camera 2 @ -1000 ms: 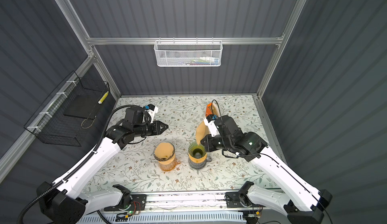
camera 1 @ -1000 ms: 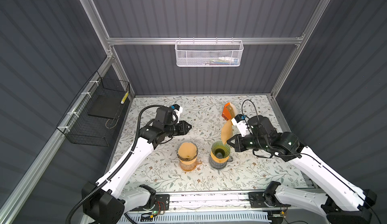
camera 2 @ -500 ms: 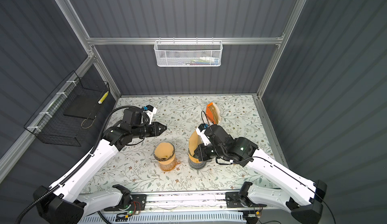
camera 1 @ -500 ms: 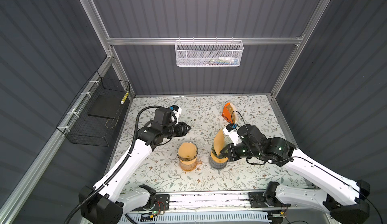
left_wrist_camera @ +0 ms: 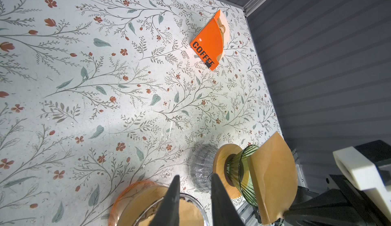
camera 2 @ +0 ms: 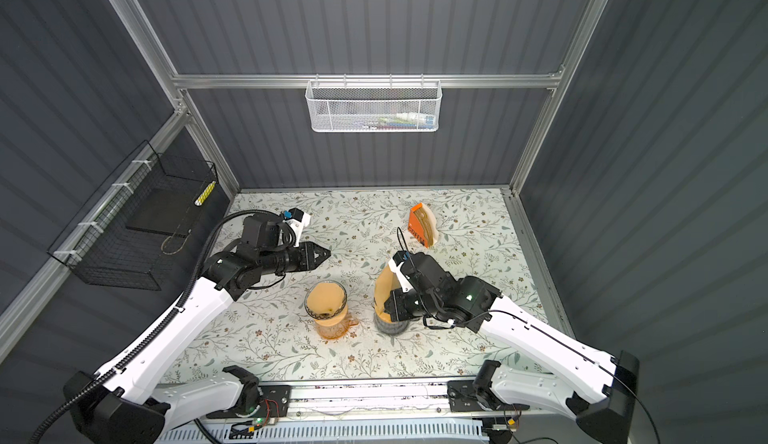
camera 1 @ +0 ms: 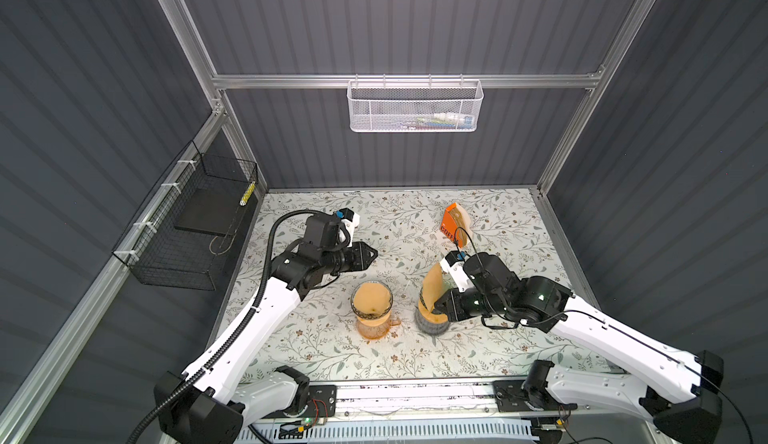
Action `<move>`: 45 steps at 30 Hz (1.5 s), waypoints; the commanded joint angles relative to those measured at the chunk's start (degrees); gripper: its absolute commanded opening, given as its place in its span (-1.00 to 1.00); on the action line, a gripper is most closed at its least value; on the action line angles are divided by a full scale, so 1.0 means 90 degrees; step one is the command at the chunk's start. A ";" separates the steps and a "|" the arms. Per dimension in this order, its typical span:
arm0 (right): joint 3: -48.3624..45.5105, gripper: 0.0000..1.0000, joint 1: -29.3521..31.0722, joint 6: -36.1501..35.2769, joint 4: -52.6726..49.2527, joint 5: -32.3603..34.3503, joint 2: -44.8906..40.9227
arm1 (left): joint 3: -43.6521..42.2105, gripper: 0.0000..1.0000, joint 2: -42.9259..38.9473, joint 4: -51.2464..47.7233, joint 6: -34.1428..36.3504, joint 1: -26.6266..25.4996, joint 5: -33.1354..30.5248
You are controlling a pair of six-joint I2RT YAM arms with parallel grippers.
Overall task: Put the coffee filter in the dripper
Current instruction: 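Carry the filter over the green dripper with the right gripper, then lower the filter into the green dripper while left gripper reaches toward it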
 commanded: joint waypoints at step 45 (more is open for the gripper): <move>0.0267 -0.30 -0.0112 -0.0095 -0.0683 0.1103 -0.0356 | 0.0886 -0.47 0.1525 0.0426 0.0021 -0.2500 0.0769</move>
